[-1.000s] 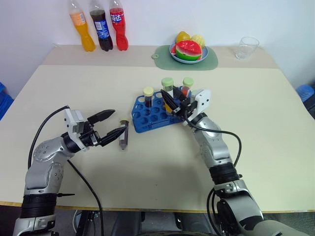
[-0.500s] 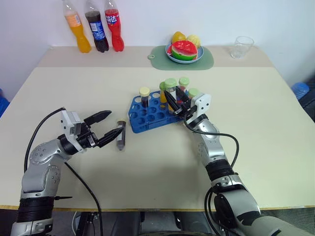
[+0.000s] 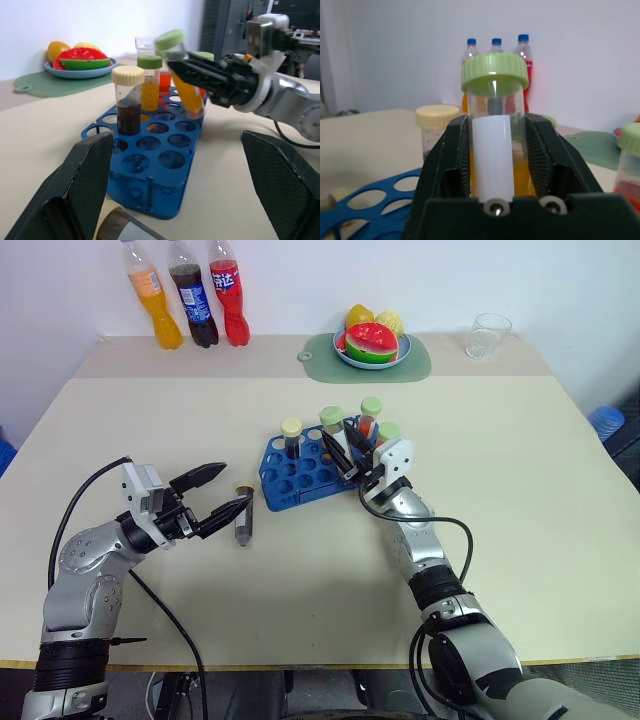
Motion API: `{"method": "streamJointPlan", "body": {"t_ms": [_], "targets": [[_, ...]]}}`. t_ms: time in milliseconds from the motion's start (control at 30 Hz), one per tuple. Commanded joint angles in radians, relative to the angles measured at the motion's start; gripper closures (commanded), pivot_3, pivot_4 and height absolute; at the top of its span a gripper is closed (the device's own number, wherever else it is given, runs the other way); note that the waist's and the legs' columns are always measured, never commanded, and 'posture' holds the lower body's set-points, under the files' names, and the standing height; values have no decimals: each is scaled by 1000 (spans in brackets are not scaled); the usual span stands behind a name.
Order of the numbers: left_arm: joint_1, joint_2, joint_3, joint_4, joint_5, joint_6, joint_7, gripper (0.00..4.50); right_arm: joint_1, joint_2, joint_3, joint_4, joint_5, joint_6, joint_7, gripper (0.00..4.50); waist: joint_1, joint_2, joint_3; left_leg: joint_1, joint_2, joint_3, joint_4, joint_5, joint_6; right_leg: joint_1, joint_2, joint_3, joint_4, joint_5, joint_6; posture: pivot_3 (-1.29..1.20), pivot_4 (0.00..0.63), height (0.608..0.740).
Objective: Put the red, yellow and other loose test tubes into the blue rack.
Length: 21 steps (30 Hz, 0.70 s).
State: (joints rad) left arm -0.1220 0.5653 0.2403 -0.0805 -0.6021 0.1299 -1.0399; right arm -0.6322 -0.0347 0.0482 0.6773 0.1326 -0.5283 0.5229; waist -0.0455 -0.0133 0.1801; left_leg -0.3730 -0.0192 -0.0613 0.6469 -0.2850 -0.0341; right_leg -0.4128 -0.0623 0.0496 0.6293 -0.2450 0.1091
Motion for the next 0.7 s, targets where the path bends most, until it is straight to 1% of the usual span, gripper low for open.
{"method": "streamJointPlan", "body": {"t_ms": [33, 167, 300, 467, 633, 700], "targets": [[4, 6, 22, -30, -18, 2, 4, 332, -15, -8, -25, 92, -9, -21, -20, 2892, 2, 0, 0, 0, 0, 0, 0, 0, 0, 0, 0, 0, 0, 0, 0, 0, 150, 740], [19, 4, 25, -44, -21, 4, 11, 332, -43, -6, -41, 151, 1, -54, -36, 2892, 2, 0, 0, 0, 0, 0, 0, 0, 0, 1, -1, 0, 0, 0, 0, 0, 150, 740], [26, 3, 28, -52, -22, 8, 16, 332, -62, -1, -55, 165, 11, -79, -41, 2892, 3, 0, 0, 0, 0, -1, 1, 0, 0, 2, -1, 0, 0, 0, 0, 0, 150, 740], [24, 1, 26, -52, -21, 6, 21, 332, -63, -4, -59, 126, 26, -97, -31, 2892, 3, 0, 0, 0, 0, -1, 1, 0, 0, 2, -1, 0, 0, 0, 0, 0, 150, 740], [15, -9, 17, -44, -18, 3, 22, 332, -32, -7, -55, 50, 71, -75, 29, 2892, 2, 0, 0, 0, 0, -1, 1, 0, 0, 1, -1, 0, 0, 0, 0, 0, 150, 740], [12, -15, 13, -41, -16, 2, 21, 332, -18, -10, -52, 15, 74, -70, 33, 2892, 2, 0, 0, 0, 0, -1, 1, 0, 0, 1, -1, 0, 0, 0, 0, 0, 150, 740]]}}
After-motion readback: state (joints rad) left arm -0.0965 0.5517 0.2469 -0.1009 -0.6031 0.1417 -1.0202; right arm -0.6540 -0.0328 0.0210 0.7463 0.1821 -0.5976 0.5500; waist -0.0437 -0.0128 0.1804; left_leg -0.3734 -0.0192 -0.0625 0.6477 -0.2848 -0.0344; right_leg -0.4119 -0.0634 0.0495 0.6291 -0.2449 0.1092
